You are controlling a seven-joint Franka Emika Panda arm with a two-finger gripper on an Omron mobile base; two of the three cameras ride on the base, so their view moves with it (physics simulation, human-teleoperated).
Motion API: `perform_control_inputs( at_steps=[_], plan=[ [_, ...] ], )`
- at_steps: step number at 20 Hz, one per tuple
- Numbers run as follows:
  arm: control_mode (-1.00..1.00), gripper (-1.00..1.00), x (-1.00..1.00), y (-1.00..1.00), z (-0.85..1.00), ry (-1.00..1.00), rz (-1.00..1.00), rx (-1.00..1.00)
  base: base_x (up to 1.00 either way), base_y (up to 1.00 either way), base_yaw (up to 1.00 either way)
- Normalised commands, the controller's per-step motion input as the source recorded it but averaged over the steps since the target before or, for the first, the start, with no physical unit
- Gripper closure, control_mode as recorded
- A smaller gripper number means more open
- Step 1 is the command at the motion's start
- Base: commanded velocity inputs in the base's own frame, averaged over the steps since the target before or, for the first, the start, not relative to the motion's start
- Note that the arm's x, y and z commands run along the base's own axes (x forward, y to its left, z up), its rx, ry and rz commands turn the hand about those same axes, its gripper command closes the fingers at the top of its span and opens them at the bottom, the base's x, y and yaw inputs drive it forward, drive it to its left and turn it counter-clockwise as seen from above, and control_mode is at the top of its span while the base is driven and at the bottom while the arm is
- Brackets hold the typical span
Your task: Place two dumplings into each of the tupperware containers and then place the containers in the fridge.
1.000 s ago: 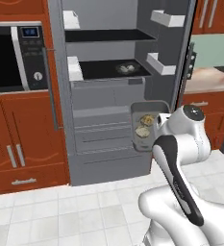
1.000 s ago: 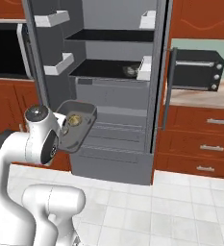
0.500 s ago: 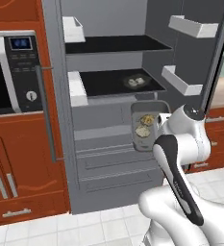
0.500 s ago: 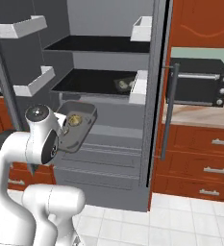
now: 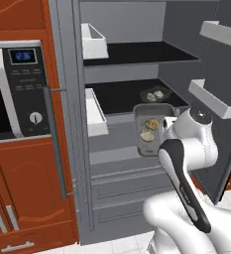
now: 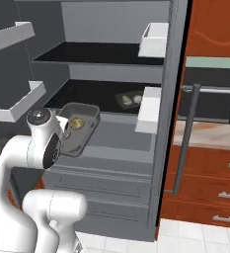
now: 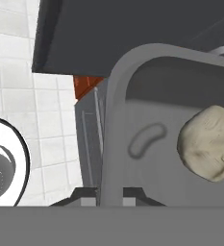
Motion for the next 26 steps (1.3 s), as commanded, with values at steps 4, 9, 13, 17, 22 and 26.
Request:
perform_control_inputs(
  at_steps=[4,9,13,17,22,26],
  plan=[
    [1.0,1.0,0.0,0.0,0.0,0.0,0.0,0.0,0.67,0.4,-0.03],
    [1.0,1.0,0.0,0.0,0.0,0.0,0.0,0.0,0.65,0.11,-0.04],
    [1.0,1.0,0.0,0.0,0.0,0.0,0.0,0.0,0.49,0.2,-0.04],
    [1.0,1.0,0.0,0.0,0.0,0.0,0.0,0.0,0.35,0.34,-0.05],
    [-1.0,1.0,0.53,0.41,0.0,0.08,-0.01,-0.1,0.0,0.0,0.0],
    [-1.0,1.0,0.79,0.0,0.0,0.18,-0.02,-0.04,0.0,0.0,0.0]
  ],
)
